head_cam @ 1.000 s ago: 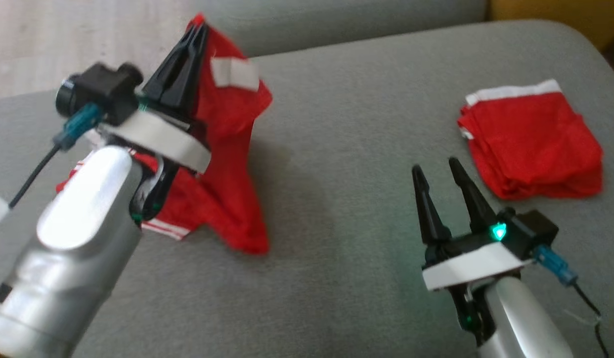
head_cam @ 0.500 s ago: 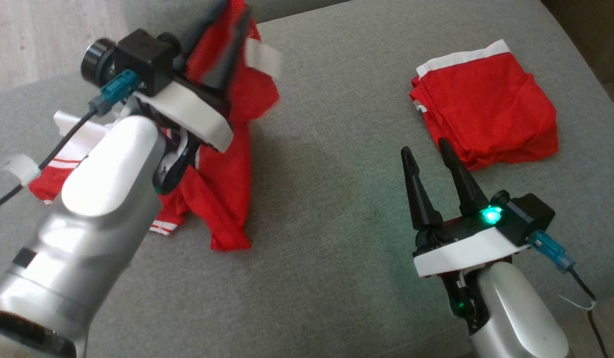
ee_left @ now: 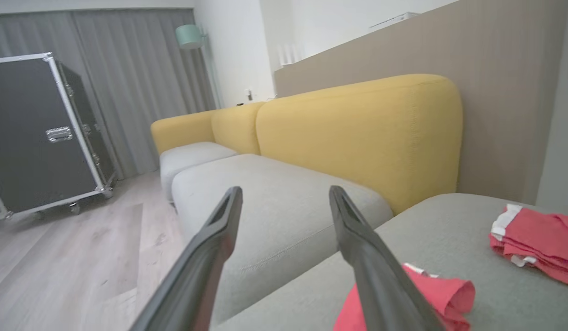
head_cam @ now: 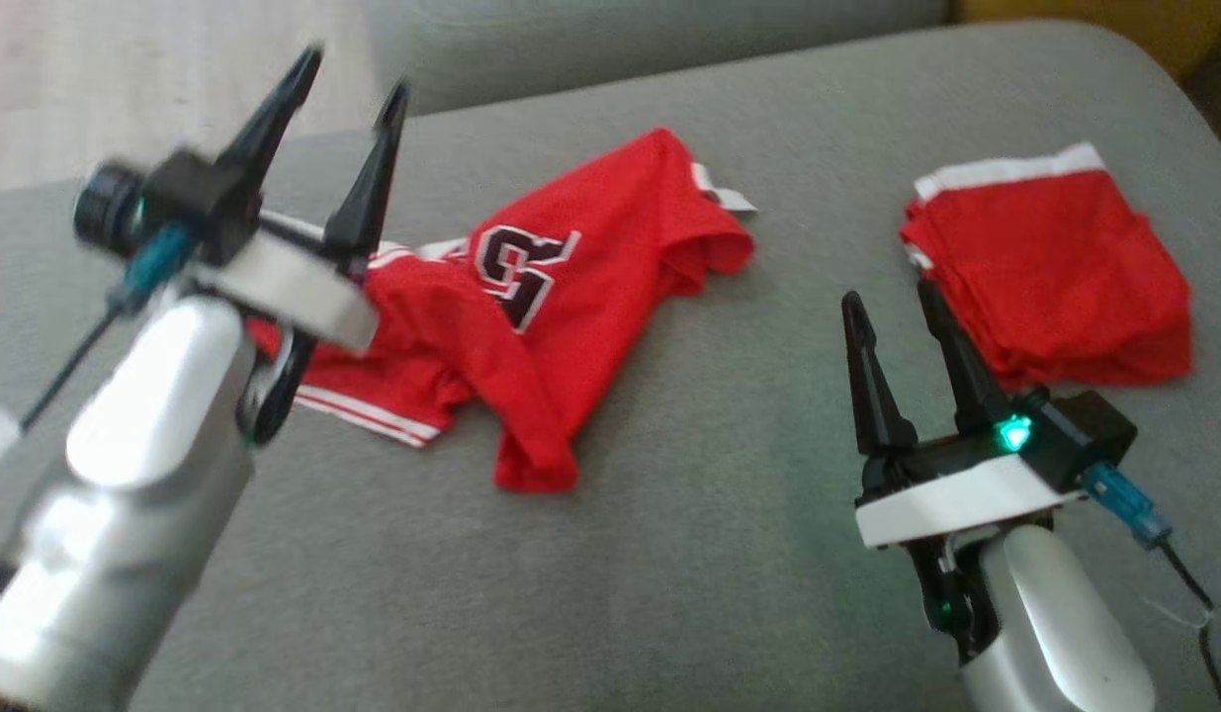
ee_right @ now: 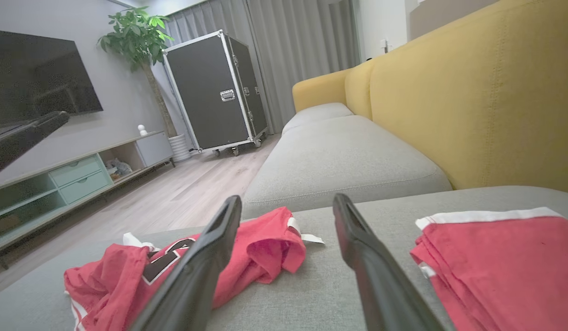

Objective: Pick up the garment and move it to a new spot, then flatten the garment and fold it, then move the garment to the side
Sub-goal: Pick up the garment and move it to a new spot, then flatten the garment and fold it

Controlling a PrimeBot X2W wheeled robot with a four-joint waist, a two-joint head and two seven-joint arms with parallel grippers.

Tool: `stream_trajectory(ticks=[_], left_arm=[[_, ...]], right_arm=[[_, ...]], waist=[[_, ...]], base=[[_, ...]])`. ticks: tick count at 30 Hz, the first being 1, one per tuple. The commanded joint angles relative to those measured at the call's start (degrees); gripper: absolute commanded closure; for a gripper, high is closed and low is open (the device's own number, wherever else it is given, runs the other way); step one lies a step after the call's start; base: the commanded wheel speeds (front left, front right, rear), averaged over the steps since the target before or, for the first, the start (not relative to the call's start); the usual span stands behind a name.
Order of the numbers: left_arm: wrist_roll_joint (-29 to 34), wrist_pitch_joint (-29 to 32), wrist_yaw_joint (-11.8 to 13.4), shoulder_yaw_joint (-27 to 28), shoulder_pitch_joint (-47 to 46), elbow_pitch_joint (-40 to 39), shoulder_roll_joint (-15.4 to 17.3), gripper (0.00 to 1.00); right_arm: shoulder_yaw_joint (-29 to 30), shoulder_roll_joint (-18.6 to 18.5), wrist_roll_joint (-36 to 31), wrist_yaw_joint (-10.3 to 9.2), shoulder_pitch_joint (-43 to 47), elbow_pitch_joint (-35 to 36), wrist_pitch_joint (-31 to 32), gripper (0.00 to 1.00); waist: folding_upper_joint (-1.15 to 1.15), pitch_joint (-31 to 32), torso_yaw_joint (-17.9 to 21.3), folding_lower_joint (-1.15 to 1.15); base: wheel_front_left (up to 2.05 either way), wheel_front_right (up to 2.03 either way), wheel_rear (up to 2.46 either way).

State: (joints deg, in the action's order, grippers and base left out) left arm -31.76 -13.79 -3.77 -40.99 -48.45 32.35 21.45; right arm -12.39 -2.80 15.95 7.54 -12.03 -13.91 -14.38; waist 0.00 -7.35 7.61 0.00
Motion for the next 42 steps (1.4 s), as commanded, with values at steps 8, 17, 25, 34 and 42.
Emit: stream_trajectory(ticks=[8,17,25,34,42], left_arm=[[-0.08,-1.18,5.69,8.9,15.76,-10.98,3.46,0.0],[3.23,-1.19,9.57,16.76,35.48,-21.37,-1.42,0.0],[7.9,-1.2,7.99,21.21,40.44,-23.36,-5.33,0.0],[10.96,-1.2,4.44,23.61,39.6,-21.51,-8.4,0.0],[12.82,-1.2,1.86,24.35,37.95,-19.58,-10.98,0.0]], right_arm=[[1.13,-0.08,-2.63,-0.05,3.8,-0.07,-0.62,0.0],[2.31,-0.08,-3.54,-0.05,7.05,-0.91,-0.62,0.0],[1.97,-0.08,-4.78,-0.05,7.12,-1.27,-0.62,0.0],[-9.59,-0.08,-2.16,-0.05,3.34,-8.44,1.38,0.0],[-16.99,-0.08,4.9,-0.05,-4.43,-20.74,8.12,0.0]], waist=[[0.0,6.85,-7.99,0.0],[0.0,9.19,-11.2,0.0],[0.0,9.34,-12.6,0.0],[0.0,7.21,-15.37,0.0],[0.0,4.75,-18.91,0.0]], base=[[0.0,0.0,0.0],[0.0,0.0,0.0],[0.0,0.0,0.0],[0.0,0.0,0.0],[0.0,0.0,0.0]])
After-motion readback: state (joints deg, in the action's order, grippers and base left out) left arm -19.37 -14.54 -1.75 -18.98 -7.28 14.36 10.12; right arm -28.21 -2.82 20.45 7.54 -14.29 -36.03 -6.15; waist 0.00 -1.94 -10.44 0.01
